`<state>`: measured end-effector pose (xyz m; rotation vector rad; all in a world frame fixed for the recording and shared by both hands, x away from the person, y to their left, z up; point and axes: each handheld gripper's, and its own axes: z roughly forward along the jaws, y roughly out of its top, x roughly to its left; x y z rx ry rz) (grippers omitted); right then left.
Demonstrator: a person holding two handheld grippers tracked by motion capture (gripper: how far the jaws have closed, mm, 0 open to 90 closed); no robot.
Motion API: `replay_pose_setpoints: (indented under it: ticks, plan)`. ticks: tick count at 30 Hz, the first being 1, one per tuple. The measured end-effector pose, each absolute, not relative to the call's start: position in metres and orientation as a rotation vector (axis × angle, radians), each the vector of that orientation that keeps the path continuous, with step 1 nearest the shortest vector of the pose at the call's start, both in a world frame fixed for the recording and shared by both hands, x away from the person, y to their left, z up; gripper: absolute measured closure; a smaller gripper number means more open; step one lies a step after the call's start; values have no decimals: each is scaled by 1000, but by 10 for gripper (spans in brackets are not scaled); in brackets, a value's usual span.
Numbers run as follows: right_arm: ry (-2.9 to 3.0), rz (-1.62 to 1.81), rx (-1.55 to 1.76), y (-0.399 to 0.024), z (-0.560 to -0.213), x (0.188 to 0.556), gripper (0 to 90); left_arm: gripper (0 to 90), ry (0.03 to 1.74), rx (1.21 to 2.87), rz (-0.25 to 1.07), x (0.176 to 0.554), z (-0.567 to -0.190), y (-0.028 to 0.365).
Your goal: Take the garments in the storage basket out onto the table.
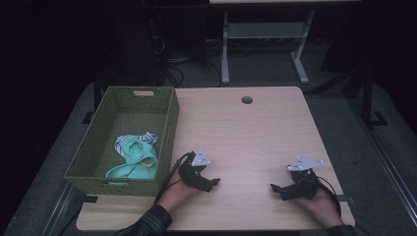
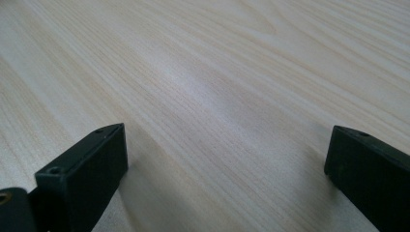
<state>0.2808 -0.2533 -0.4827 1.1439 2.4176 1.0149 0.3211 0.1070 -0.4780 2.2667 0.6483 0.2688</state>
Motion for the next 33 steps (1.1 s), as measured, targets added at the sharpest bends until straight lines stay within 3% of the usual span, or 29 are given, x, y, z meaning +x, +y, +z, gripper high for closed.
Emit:
replay_pose_setpoints:
  ticks: [33]
  plan:
    - [2417,1015,1145,-253,-483,281,11,136,688,2284,230,324,-456,110]
